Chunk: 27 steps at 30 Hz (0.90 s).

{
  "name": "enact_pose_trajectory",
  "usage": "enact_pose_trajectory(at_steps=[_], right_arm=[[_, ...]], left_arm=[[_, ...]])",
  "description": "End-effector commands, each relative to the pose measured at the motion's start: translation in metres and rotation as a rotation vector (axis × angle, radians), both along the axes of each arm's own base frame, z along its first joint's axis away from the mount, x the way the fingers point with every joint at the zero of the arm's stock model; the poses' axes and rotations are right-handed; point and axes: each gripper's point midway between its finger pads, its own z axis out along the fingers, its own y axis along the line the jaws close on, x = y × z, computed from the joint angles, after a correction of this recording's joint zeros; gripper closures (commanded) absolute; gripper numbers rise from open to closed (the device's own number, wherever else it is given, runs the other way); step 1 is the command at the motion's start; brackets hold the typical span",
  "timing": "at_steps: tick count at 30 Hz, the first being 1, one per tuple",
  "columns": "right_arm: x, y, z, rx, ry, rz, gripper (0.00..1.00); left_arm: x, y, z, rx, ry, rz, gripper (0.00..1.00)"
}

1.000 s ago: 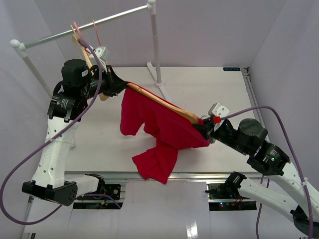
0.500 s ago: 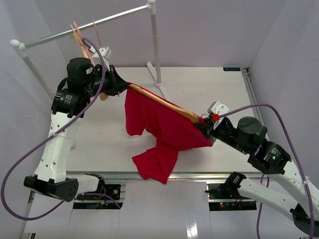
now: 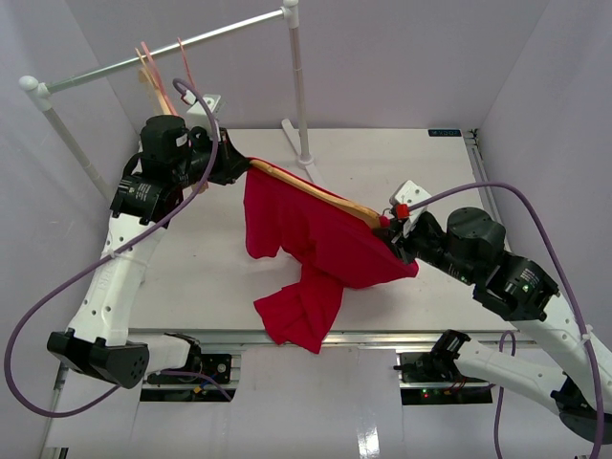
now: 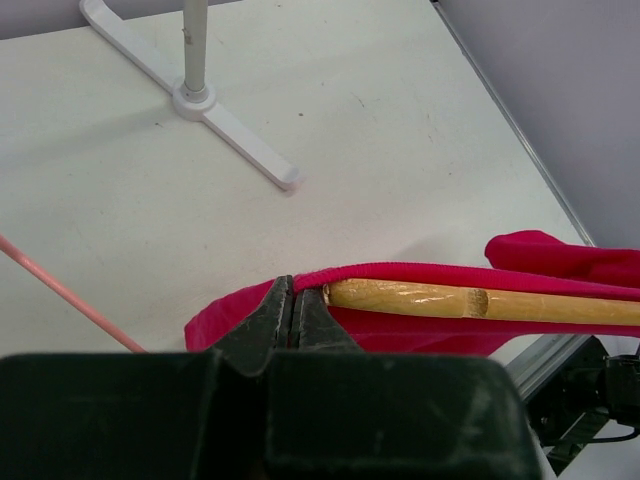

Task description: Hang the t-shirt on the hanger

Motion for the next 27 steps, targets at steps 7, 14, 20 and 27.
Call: enact_pose_trajectory(at_steps=[7, 14, 20, 27], right_arm=[[0.014, -0.052, 0.003, -0.204, -0.015, -0.193, 0.92], [0.013, -0.048, 0.005, -0.212, -0.029, -0.160, 0.92], [0.006, -0.053, -0.006, -0.235, -0.019, -0.148, 0.92], [0.007, -0.065, -0.019, -0.279, -0.002, -0.202, 0.92]], left_arm=[[0.044, 0.029, -0.009, 0.220, -0.154, 0.246, 1.00], [0.039, 0.019, -0.009, 0.246, -0.186, 0.207, 1.00], [0.052, 0.057, -0.010, 0.330, -0.178, 0.420, 1.00], [0.059, 0.058, 0.014, 0.310, -0.161, 0.463, 1.00]])
